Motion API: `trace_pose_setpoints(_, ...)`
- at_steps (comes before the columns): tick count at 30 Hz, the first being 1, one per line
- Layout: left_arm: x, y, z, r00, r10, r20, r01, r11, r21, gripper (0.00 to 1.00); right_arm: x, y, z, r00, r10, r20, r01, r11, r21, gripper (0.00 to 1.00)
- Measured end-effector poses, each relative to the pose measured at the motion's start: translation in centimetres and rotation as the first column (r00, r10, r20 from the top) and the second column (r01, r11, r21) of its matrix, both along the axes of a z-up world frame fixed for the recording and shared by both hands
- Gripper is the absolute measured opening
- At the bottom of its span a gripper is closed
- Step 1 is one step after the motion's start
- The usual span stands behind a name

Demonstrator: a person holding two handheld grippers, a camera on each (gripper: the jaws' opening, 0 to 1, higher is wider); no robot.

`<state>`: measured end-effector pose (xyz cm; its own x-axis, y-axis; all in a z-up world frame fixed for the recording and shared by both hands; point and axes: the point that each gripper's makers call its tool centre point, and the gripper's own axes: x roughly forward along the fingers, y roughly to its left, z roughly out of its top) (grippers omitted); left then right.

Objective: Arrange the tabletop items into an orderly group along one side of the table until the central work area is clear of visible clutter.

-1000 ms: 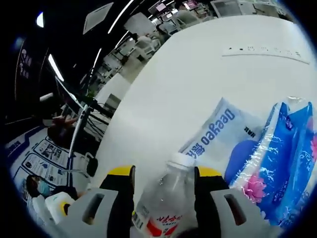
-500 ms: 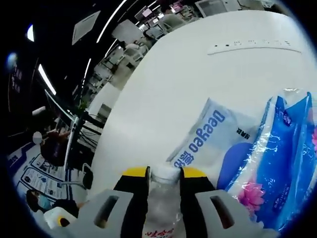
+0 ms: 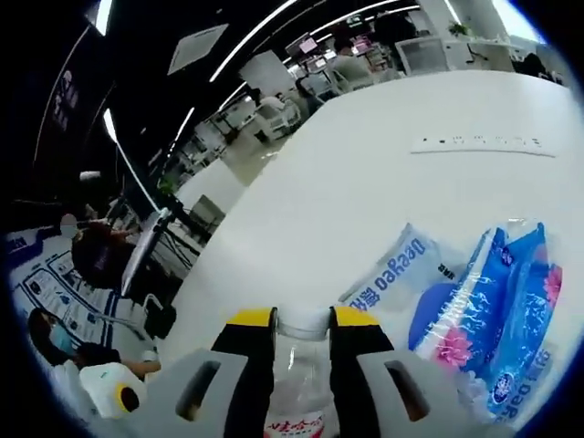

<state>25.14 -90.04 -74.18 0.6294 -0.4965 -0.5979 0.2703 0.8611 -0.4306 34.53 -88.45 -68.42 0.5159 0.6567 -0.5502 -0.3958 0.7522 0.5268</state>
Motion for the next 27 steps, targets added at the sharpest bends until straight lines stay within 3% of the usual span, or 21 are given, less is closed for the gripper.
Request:
trace_pose_setpoints(5,-1.0,0.2,0.2,1.0,-0.018,0.001,0.018,1.0,0.012,0.39,-1.7,0.7,2.9,0.989,0.063,0.133,-0.062,0.998,-0.013,0.18)
trace_pose_setpoints(10,-2.2,0.4,0.2,0.998,-0.061,0.002,0.061,0.998,0.025,0.39,-4.9,1.9,5.9,0.943,0.159,0.294,-0.153,0.987,-0.042,0.18)
trace_pose_setpoints(18,-3.8,0.2,0.0,0.969,-0.242,0.044,0.233,0.962,0.14,0.39,-8.3,0.4,7.4,0.907,0.169,0.385,-0.154,0.986,-0.07,0.17)
trace_pose_setpoints(27,-4.7,-0.2,-0.3,0.954,-0.295,0.063,0.28,0.944,0.175,0.39,-11.0,0.7,8.1,0.862,0.2,0.466,-0.16,0.979,-0.125,0.17)
